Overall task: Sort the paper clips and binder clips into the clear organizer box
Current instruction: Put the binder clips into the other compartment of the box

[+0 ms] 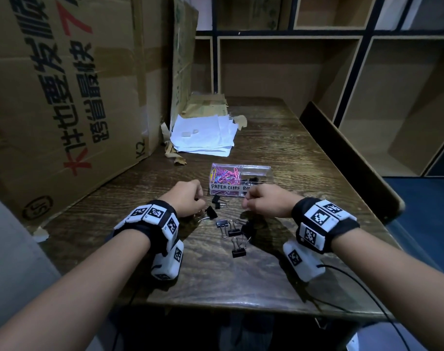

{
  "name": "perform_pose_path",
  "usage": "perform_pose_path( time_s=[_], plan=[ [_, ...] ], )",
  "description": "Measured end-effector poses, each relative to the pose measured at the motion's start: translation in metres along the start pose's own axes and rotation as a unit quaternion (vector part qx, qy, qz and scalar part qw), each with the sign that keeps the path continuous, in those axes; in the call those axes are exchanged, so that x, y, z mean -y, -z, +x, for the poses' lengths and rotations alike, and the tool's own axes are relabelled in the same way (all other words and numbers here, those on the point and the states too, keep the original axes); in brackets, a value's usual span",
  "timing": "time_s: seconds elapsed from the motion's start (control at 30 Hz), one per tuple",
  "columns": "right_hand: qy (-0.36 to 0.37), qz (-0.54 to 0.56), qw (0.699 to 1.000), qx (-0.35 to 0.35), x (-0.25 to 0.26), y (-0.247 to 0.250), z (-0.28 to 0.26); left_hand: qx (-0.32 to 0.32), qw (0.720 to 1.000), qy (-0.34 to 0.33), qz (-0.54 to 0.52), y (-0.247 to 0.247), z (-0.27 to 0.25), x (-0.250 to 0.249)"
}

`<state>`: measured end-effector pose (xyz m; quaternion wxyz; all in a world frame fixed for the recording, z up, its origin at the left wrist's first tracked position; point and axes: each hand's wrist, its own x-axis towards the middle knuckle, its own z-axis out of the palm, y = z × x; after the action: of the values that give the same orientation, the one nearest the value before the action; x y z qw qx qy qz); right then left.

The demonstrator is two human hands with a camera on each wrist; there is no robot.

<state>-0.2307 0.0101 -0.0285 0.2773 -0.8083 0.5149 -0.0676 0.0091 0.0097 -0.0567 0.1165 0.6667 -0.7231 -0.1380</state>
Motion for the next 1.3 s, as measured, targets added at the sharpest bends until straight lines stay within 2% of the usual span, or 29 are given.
perform_pose_path(
  time_s=[0.13, 0.2, 0.27, 0.33, 0.4, 0.47, 0.53, 0.6, 0.63, 0.67, 0.7, 0.77, 0.8, 0.83, 0.87, 0.9, 1.1, 1.2, 1.3],
  plan=[
    [0.035, -0.067, 0.995, 0.061, -0.002, -0.001, -0.009, -0.029, 0.996, 0.024, -0.085, 0.001, -0.002, 0.001],
    [0.053, -0.107, 0.992, 0.051, -0.003, -0.005, -0.01, -0.029, 0.992, 0.035, -0.117, 0.001, -0.003, 0.0],
    [0.052, -0.094, 0.994, 0.03, -0.003, -0.008, -0.008, -0.03, 0.984, 0.05, -0.168, 0.0, -0.002, -0.001],
    [0.046, -0.102, 0.993, 0.024, -0.001, -0.01, -0.006, -0.041, 0.966, 0.074, -0.244, -0.001, -0.001, -0.006],
    [0.04, -0.123, 0.991, 0.027, 0.002, -0.011, -0.005, -0.042, 0.923, 0.121, -0.362, -0.002, -0.001, -0.016],
    [0.04, -0.132, 0.99, 0.029, 0.004, -0.011, -0.004, -0.03, 0.85, 0.172, -0.497, 0.003, -0.004, -0.028],
    [0.035, -0.135, 0.99, 0.038, 0.006, -0.011, -0.003, -0.012, 0.789, 0.202, -0.58, 0.01, -0.009, -0.034],
    [0.022, -0.132, 0.99, 0.049, 0.006, -0.012, -0.001, 0.012, 0.765, 0.218, -0.606, 0.015, -0.01, -0.035],
    [0.015, -0.133, 0.99, 0.053, 0.006, -0.013, 0.0, 0.026, 0.77, 0.218, -0.599, 0.015, -0.009, -0.034],
    [0.011, -0.137, 0.989, 0.055, 0.005, -0.014, 0.001, 0.042, 0.791, 0.209, -0.573, 0.013, -0.008, -0.033],
    [0.009, -0.141, 0.989, 0.055, 0.004, -0.015, 0.002, 0.06, 0.834, 0.187, -0.516, 0.011, -0.007, -0.032],
    [0.006, -0.134, 0.99, 0.044, 0.0, -0.017, 0.005, 0.083, 0.947, 0.114, -0.289, 0.003, -0.008, -0.028],
    [0.005, -0.128, 0.991, 0.038, -0.001, -0.017, 0.005, 0.078, 0.984, 0.074, -0.145, -0.001, -0.009, -0.026],
    [0.004, -0.125, 0.992, 0.029, -0.003, -0.017, 0.006, 0.067, 0.997, 0.04, -0.025, -0.004, -0.012, -0.026],
    [0.004, -0.122, 0.992, 0.019, -0.004, -0.016, 0.006, 0.058, 0.997, 0.017, 0.039, -0.006, -0.015, -0.026],
    [0.005, -0.114, 0.993, 0.007, -0.006, -0.015, 0.005, 0.057, 0.997, 0.004, 0.061, -0.007, -0.016, -0.027],
    [0.019, -0.044, 0.993, -0.104, -0.014, -0.003, 0.006, 0.115, 0.991, -0.007, 0.067, 0.005, -0.017, -0.038],
    [0.031, -0.017, 0.979, -0.202, -0.018, 0.011, 0.01, 0.088, 0.996, -0.015, -0.004, 0.011, -0.007, -0.045],
    [0.03, 0.029, 0.953, -0.299, -0.021, 0.026, 0.022, 0.034, 0.993, -0.046, -0.1, 0.018, 0.003, -0.063]
  ],
)
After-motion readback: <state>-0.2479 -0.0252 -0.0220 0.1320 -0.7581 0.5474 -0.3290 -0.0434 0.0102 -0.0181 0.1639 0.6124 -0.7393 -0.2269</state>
